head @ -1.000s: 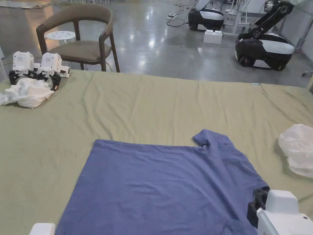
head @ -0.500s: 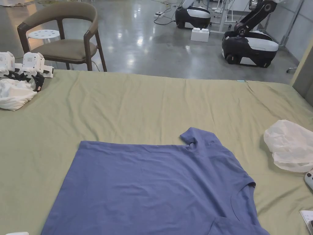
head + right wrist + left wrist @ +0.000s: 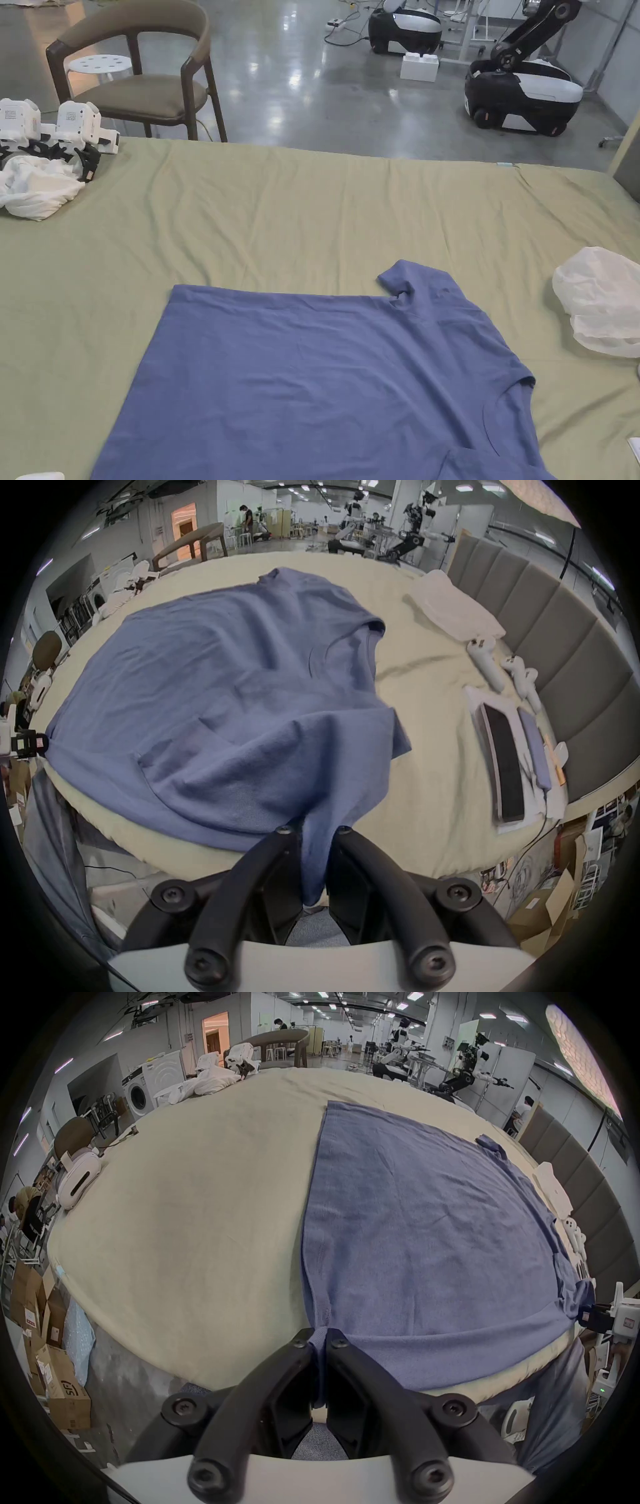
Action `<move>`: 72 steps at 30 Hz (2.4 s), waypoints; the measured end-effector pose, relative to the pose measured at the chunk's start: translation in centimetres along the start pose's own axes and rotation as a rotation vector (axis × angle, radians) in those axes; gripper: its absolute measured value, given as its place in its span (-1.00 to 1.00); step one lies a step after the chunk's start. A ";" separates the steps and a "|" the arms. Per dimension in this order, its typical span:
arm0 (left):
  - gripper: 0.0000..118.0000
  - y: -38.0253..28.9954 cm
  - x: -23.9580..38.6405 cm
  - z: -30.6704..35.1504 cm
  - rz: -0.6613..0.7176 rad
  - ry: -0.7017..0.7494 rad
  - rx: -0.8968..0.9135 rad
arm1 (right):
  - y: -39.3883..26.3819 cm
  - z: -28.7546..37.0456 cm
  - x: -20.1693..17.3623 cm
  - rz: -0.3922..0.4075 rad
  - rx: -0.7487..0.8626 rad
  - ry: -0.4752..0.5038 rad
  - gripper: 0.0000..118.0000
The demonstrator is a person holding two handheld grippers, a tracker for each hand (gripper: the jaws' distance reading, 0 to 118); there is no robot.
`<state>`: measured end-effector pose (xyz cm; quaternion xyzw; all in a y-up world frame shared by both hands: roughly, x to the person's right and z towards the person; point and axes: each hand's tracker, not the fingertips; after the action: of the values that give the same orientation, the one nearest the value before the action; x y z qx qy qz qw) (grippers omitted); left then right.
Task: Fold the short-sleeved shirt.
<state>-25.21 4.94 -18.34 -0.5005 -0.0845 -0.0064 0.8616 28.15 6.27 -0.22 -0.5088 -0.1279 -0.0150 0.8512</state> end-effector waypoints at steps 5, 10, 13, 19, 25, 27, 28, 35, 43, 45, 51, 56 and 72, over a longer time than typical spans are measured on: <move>-0.98 1.6 -0.1 1.5 0.040 -0.038 0.096 | 2.1 3.1 0.5 -0.038 0.095 0.018 -0.85; -0.98 5.4 0.2 2.5 0.064 -0.059 0.182 | 5.7 4.0 0.8 -0.040 0.162 0.023 -0.85; -0.98 8.6 0.6 1.7 0.058 -0.061 0.200 | 8.8 3.2 1.1 -0.046 0.195 0.021 -0.85; -0.98 15.0 1.2 -1.7 0.097 -0.061 0.168 | 15.5 -0.9 1.7 -0.068 0.212 0.021 -0.85; -0.98 18.8 1.9 -6.3 0.102 -0.047 0.094 | 20.1 -5.3 1.8 -0.086 0.170 0.026 -0.85; -0.98 19.3 1.5 -8.2 0.106 -0.041 0.062 | 20.8 -6.7 1.8 -0.092 0.138 0.030 -0.85; -0.98 19.5 1.5 -8.8 0.109 -0.039 0.047 | 21.0 -7.6 1.9 -0.094 0.130 0.031 -0.85; -0.56 20.5 1.0 -11.9 0.115 -0.038 0.013 | 21.3 -10.7 2.1 -0.117 0.081 0.040 -0.61; 0.11 20.1 2.5 -7.3 0.014 -0.080 0.209 | 20.4 -5.7 0.7 -0.137 0.339 -0.004 0.10; 0.11 19.7 3.3 -5.7 -0.011 -0.087 0.277 | 20.3 -3.6 -0.3 -0.123 0.421 -0.006 0.10; 0.00 17.0 6.8 0.5 -0.063 -0.044 0.569 | 18.9 2.5 -3.8 -0.115 0.753 -0.043 0.09; -0.79 14.5 9.4 4.8 -0.131 0.040 0.756 | 17.6 5.4 -6.5 -0.115 0.912 -0.085 -0.82; -1.00 11.9 5.1 4.4 -0.144 0.111 0.570 | 15.1 7.1 -8.3 -0.087 0.970 -0.049 -1.00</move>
<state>-19.70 15.01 -25.66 -0.2301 -0.0710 -0.0707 0.9680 21.04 18.90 -12.00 -0.0478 -0.1613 0.0227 0.9855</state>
